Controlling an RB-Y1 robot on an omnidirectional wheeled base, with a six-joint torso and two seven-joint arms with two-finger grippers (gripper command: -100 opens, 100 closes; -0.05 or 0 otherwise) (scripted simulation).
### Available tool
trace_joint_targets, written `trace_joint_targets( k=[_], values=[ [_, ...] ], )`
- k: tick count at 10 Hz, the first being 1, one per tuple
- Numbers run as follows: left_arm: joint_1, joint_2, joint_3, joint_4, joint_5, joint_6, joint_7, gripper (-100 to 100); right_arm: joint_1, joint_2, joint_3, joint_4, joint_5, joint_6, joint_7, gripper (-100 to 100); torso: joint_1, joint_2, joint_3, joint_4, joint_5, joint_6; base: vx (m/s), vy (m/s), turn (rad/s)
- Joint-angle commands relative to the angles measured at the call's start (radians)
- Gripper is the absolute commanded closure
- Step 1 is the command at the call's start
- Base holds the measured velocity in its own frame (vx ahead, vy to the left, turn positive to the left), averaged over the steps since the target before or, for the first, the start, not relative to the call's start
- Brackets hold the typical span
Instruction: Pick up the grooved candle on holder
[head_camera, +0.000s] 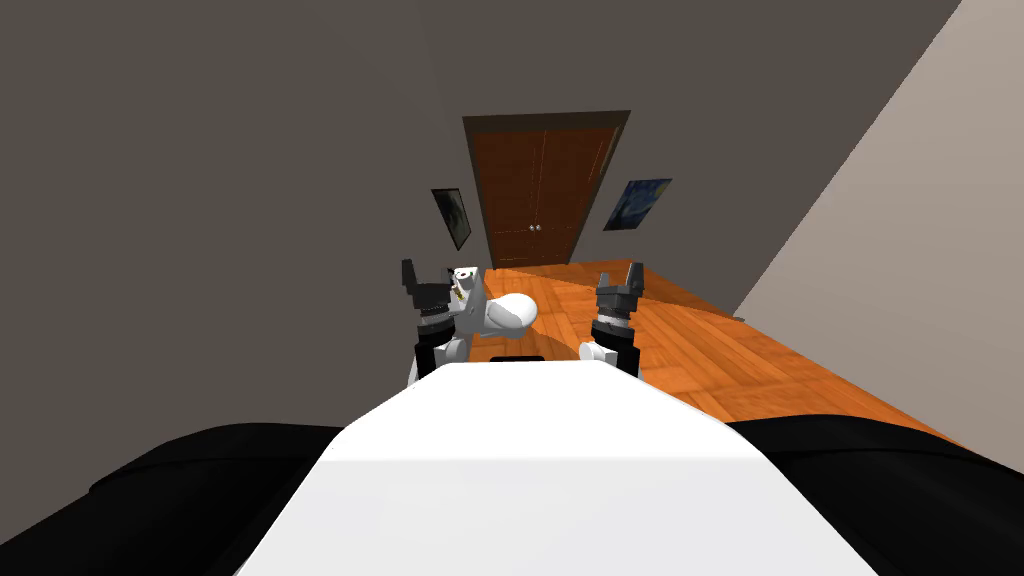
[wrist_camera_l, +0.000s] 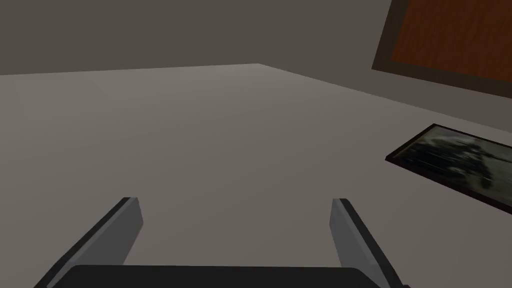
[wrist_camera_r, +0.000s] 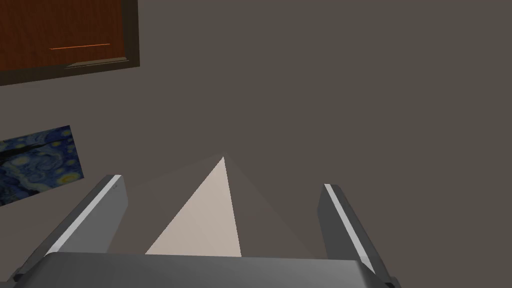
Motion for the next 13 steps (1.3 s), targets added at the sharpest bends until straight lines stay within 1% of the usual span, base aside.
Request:
trace_joint_targets(
  k=[1,4,7,10,13],
  values=[
    [-0.001,0.031,0.000,0.006,0.003,0.007,0.004,-100,0.000,0.000,0.000,0.000,0.000,0.000,0.000,0,0.000,0.000,0.000,0.000,0.000,0.000,-0.005,0.009,0.006],
    [-0.005,0.095,0.000,0.032,0.013,0.035,0.021,-100,0.000,0.000,0.000,0.000,0.000,0.000,0.000,0,0.001,0.000,0.000,0.000,0.000,0.000,-0.002,0.012,0.015],
    [-0.013,0.139,-0.001,0.075,0.027,0.080,0.050,-100,0.000,0.000,0.000,0.000,0.000,0.000,0.000,0,0.003,0.001,0.001,0.000,0.001,0.000,-0.018,0.035,-0.001],
    [-0.024,0.159,-0.001,0.133,0.045,0.136,0.087,-100,0.000,0.000,0.000,0.000,0.000,0.000,0.000,0,0.005,0.003,0.002,0.001,0.001,0.000,-0.042,0.071,0.005],
    [-0.036,0.168,-0.001,0.198,0.065,0.199,0.131,-100,0.000,0.000,0.000,0.000,0.000,0.000,0.000,0,0.007,0.004,0.002,0.001,0.001,0.000,-0.059,0.092,0.000]
  ],
)
